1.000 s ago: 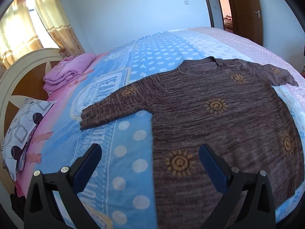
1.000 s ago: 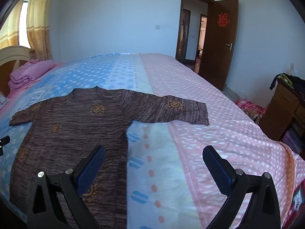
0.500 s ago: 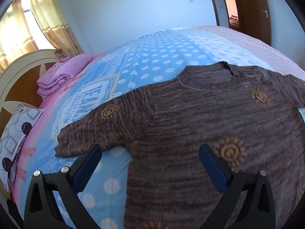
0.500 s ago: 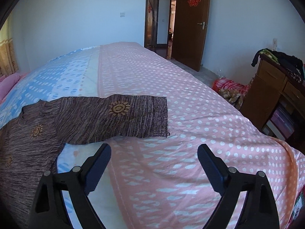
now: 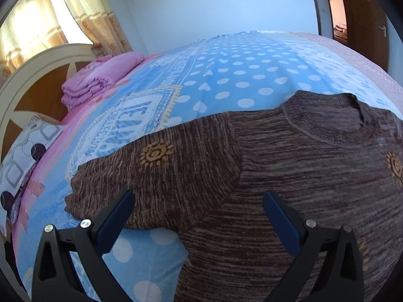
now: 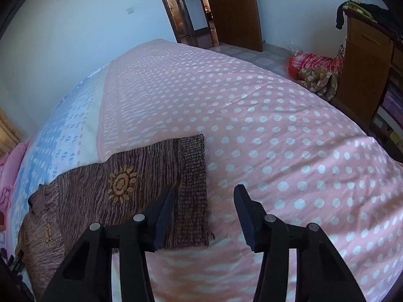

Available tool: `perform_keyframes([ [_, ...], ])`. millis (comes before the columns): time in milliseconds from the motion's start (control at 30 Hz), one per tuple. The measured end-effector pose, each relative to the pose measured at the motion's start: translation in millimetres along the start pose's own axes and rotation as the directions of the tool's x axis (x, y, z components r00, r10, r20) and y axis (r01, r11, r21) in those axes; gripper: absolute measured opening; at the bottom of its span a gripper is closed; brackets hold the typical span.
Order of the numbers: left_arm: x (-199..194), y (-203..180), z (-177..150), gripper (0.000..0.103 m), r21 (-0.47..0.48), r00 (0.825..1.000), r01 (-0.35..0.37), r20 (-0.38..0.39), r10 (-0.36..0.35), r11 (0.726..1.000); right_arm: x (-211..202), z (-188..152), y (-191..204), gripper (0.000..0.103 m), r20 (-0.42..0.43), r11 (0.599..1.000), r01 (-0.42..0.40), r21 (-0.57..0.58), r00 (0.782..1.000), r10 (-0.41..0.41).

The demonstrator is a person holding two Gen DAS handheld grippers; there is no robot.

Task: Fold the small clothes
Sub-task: 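Move the right tool to the sweater sleeve cuff and grasp it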

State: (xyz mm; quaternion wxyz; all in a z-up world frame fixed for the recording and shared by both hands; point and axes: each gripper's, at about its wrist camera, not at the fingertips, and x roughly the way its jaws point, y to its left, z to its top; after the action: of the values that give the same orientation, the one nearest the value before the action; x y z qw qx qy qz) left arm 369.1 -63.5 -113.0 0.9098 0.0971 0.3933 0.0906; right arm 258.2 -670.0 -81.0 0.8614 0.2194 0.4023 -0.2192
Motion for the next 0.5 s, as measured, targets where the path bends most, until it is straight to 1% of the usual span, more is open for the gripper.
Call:
perform_keyframes([
  [167,13.2,2.1,1.7,0.103,-0.027,1.0,0.005,-0.026,-0.006,1.0,28.9,11.0,5.5,0.05,-0.05,0.999,0.044,-0.005,0.998,-0.044],
  [200,15.6,1.6,1.9,0.103,-0.03,0.999,0.01,-0.031,-0.011,0.999,34.6,10.7,7.6,0.048,-0.058,0.998,0.058,-0.01,0.997,-0.058],
  [233,18.1,0.7,2.0,0.103,-0.032,0.999,0.013,-0.035,-0.014,0.999,37.3,10.2,10.6,0.044,-0.059,0.997,0.075,-0.031,0.995,-0.076],
  [267,20.6,0.0,2.0,0.103,-0.034,0.999,0.014,-0.037,-0.016,0.999,38.7,9.3,16.1,0.032,-0.052,0.992,0.103,-0.07,0.993,-0.107],
  [300,22.7,-0.8,1.5,0.103,-0.036,0.999,0.02,-0.041,-0.021,0.999,39.2,8.5,23.3,0.023,-0.044,0.988,0.111,-0.106,0.992,-0.116],
  [333,24.5,-0.9,0.7,0.103,-0.04,0.999,0.026,-0.046,-0.028,0.999,38.9,8.0,28.7,0.006,-0.048,0.988,0.09,-0.124,0.994,-0.096],
  [367,27.2,-1.2,-0.7,0.103,-0.045,0.998,0.035,-0.055,-0.038,0.998,38.1,8.0,33.4,0.006,-0.057,0.988,0.078,-0.131,0.995,-0.086],
  [400,29.6,-1.4,-2.1,0.103,-0.048,0.997,0.042,-0.063,-0.045,0.998,35.7,8.5,38.4,0.005,-0.056,0.986,0.091,-0.14,0.993,-0.1],
  [500,30.2,1.2,-3.8,0.103,-0.067,0.996,0.062,-0.064,-0.066,0.996,23.0,12.8,49.8,0.005,-0.027,0.986,0.079,-0.144,0.996,-0.084],
])
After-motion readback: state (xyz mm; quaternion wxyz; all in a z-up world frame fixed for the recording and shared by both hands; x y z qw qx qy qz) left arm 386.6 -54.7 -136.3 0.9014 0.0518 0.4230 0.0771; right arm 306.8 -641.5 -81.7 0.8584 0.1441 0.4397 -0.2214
